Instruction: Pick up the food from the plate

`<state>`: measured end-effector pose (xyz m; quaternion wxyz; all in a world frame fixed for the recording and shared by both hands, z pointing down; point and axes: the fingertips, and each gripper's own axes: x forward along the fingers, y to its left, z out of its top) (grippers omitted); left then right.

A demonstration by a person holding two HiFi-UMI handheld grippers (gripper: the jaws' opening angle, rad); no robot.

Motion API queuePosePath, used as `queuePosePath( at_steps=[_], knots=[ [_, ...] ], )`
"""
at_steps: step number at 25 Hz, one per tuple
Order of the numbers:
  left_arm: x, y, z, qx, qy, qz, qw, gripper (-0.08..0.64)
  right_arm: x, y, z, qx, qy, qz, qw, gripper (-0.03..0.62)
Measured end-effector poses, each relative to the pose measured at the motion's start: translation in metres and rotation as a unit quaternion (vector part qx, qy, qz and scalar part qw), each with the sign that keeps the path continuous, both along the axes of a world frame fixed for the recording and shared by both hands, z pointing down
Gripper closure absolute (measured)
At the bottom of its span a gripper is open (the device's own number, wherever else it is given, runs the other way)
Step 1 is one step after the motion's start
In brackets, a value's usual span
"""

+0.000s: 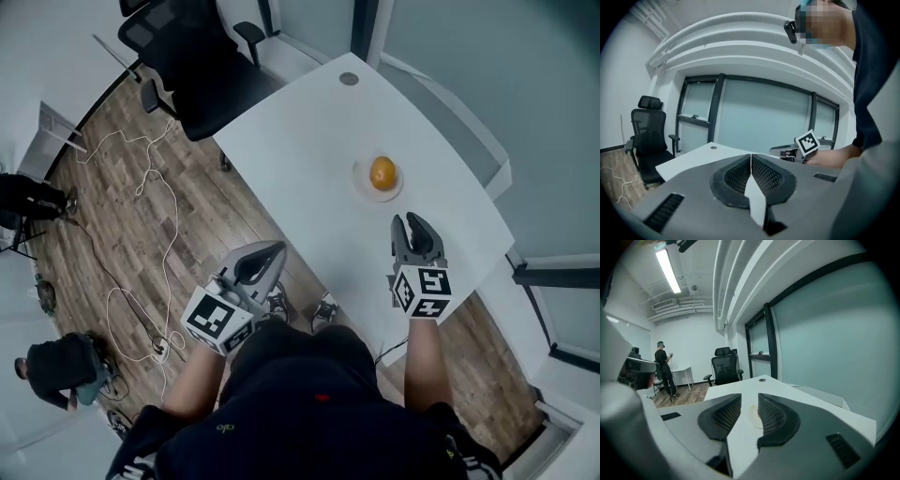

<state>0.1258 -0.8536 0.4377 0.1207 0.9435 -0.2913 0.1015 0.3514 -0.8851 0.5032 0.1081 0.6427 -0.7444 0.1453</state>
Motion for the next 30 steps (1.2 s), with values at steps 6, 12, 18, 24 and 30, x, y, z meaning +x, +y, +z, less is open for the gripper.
queuePosePath(
  at_steps=[6,12,18,24,30],
  knots=[
    [0.007,-0.018,0.015,-0.033,-0.006,0.019,0.9993,0.537,0.022,-0.057,0.056,-0.044,-0.006,0.038,0.998,0.331],
    [-0.011,-0.037,0.04,-0.057,-0.025,0.021,0.9978,0.537,0.029,-0.124,0.131,-0.121,-0.008,0.057,0.991,0.236],
    [-0.038,-0.047,0.06,-0.084,-0.033,0.017,0.9958,0.537,0.031,-0.162,0.194,-0.186,0.039,0.052,0.98,0.229],
    [-0.068,-0.053,0.064,-0.08,-0.03,0.014,0.9962,0.537,0.026,-0.161,0.173,-0.144,0.071,0.074,0.984,0.234],
    [-0.067,-0.066,0.04,-0.067,-0.009,0.022,0.9975,0.537,-0.002,-0.146,0.092,-0.072,0.075,0.062,0.993,0.235]
  ],
)
